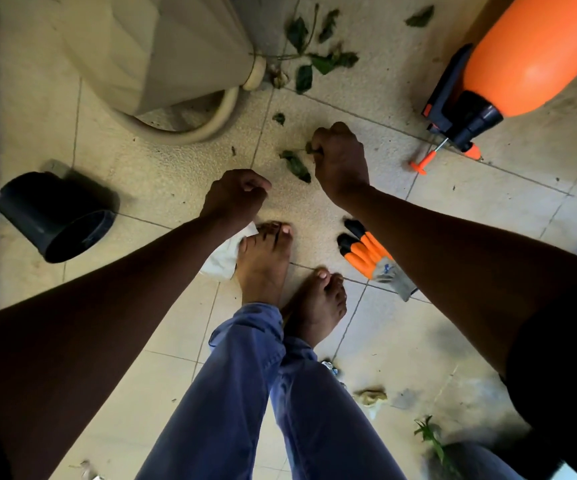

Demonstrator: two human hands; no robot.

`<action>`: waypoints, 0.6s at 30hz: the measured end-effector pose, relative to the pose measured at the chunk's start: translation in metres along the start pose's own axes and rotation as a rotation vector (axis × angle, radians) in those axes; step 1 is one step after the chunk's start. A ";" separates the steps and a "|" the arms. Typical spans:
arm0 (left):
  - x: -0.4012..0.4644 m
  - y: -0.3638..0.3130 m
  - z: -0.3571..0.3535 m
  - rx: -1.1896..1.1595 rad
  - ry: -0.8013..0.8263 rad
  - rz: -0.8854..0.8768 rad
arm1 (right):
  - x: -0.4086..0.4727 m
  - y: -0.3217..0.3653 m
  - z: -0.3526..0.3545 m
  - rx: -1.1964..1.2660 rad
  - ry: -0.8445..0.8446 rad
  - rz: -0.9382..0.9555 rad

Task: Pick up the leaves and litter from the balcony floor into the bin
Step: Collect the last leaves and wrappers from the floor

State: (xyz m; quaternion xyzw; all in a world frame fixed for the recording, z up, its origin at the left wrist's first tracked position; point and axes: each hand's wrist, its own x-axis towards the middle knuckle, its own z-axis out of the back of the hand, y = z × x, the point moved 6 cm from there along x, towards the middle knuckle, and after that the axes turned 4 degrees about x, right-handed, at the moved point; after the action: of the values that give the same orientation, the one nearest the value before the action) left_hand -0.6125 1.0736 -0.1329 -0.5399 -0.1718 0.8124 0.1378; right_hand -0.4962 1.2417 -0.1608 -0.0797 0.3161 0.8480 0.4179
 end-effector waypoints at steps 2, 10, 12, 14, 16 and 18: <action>-0.002 -0.003 -0.002 -0.119 0.027 0.059 | -0.001 -0.003 0.004 0.060 -0.009 -0.055; -0.010 -0.040 -0.023 -1.236 0.348 0.343 | -0.045 0.077 0.035 0.451 0.050 0.073; -0.010 -0.045 -0.030 -1.309 0.356 0.313 | -0.054 0.094 0.033 0.336 0.088 0.117; -0.008 -0.046 -0.038 -1.307 0.333 0.291 | -0.056 0.106 0.033 0.249 0.093 0.116; -0.005 -0.046 -0.044 -1.357 0.304 0.267 | -0.060 0.115 0.036 0.243 0.127 0.068; -0.001 -0.043 -0.044 -1.387 0.227 0.286 | -0.066 0.120 0.037 0.247 0.178 0.035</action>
State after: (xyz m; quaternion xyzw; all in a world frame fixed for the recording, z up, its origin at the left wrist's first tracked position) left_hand -0.5695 1.1180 -0.1298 -0.6015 -0.5608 0.4650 -0.3280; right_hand -0.5401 1.1664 -0.0490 -0.0967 0.4552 0.7994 0.3800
